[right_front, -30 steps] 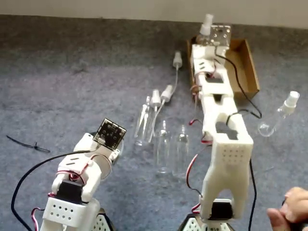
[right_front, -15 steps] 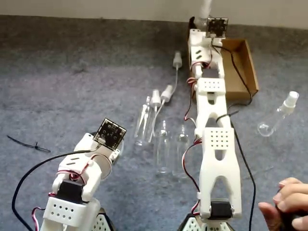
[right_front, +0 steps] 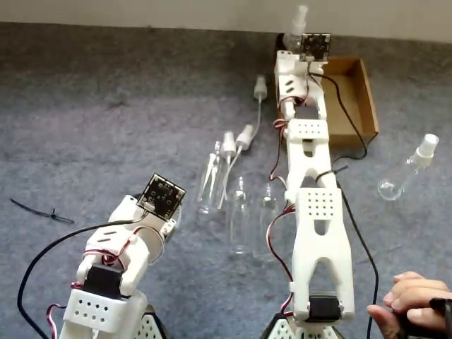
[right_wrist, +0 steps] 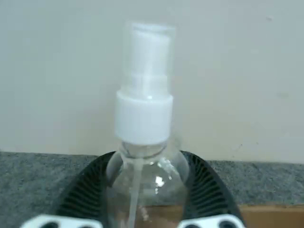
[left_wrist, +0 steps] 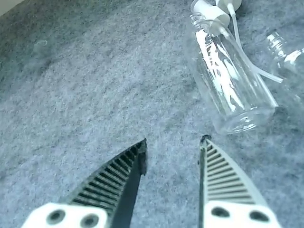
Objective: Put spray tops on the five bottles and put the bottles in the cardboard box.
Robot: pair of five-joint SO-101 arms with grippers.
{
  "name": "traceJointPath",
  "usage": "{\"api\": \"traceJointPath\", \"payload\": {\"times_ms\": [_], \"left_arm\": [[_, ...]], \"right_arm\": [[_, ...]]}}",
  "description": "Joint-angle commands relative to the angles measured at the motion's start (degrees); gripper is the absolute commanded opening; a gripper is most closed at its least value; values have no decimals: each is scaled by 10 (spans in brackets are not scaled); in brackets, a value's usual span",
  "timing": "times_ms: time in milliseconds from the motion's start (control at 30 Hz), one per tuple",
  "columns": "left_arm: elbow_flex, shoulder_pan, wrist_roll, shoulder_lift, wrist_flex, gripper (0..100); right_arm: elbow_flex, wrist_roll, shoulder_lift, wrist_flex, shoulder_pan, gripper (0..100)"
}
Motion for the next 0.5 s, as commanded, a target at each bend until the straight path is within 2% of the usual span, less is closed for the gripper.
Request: {"api": "traceJointPath", "payload": {"times_ms": [0, 333, 467], "left_arm": [[-4, -1, -3, -1, -9, 178], [-4, -1, -3, -1, -10, 178], [-4, -1, -3, -1, -10, 178]], "right_arm": [[7, 6, -15, 1, 3, 6], [31, 6, -15, 1, 10, 11], [31, 6, -15, 1, 10, 128]]}}
